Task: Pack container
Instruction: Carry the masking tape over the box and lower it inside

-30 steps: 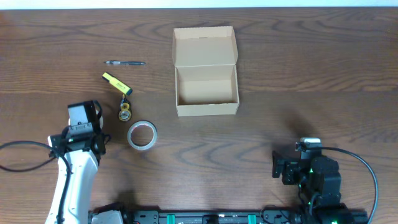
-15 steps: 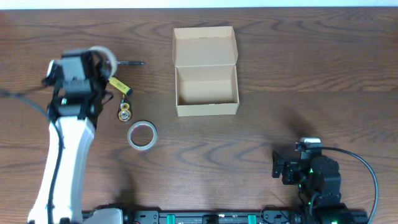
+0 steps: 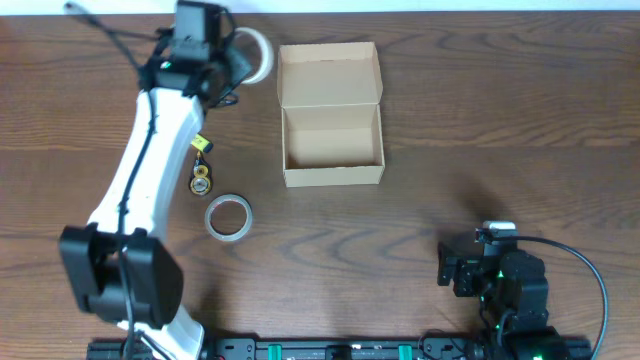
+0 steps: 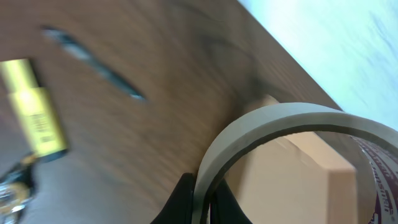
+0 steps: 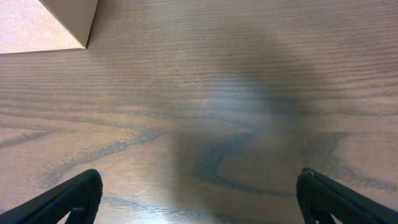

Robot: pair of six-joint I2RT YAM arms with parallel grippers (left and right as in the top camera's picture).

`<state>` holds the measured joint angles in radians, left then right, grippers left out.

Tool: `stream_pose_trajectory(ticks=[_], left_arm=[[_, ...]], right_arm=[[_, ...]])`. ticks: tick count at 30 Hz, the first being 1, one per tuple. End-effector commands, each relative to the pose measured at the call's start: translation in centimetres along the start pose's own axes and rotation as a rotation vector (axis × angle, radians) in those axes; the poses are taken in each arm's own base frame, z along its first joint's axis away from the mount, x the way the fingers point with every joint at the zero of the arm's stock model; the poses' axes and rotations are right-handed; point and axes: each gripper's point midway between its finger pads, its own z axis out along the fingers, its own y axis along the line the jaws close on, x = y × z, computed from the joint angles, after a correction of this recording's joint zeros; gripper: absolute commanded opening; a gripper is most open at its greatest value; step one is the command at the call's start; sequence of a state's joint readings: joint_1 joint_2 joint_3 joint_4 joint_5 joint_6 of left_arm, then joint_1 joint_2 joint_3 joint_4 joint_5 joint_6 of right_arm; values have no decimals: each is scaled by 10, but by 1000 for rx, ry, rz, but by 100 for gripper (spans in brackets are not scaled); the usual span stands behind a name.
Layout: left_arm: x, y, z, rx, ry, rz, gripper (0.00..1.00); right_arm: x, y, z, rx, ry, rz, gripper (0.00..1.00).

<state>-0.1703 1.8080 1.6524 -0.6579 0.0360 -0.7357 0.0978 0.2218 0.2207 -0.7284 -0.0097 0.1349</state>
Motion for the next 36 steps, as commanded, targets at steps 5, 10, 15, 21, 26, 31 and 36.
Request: stream_pose_trajectory(ticks=[5,10,15,21,26,31,36], left_arm=[[45,-57,13,102,121,159,6],[80,-60,17,70,198,206,6],[111,-58,12,28,263,262,6],[136,-53,10,-33,296,316,6],[154,-43,21,-90,341,340,6],[167,-32,36,-135,377,331,6],[171,-20,42,-179,381,320,6]], right_arm=[[-1,-2,0,11,-8,23,99],[-1,-2,0,11,-8,23,99],[-1,-2,0,11,-8,23,99],[-1,-2,0,11,-8,23,99],[-1,-2,0,11,-8,23,99],[-1,-3,0,12,-8,23,99],[-1,-2,0,11,-8,23,99]])
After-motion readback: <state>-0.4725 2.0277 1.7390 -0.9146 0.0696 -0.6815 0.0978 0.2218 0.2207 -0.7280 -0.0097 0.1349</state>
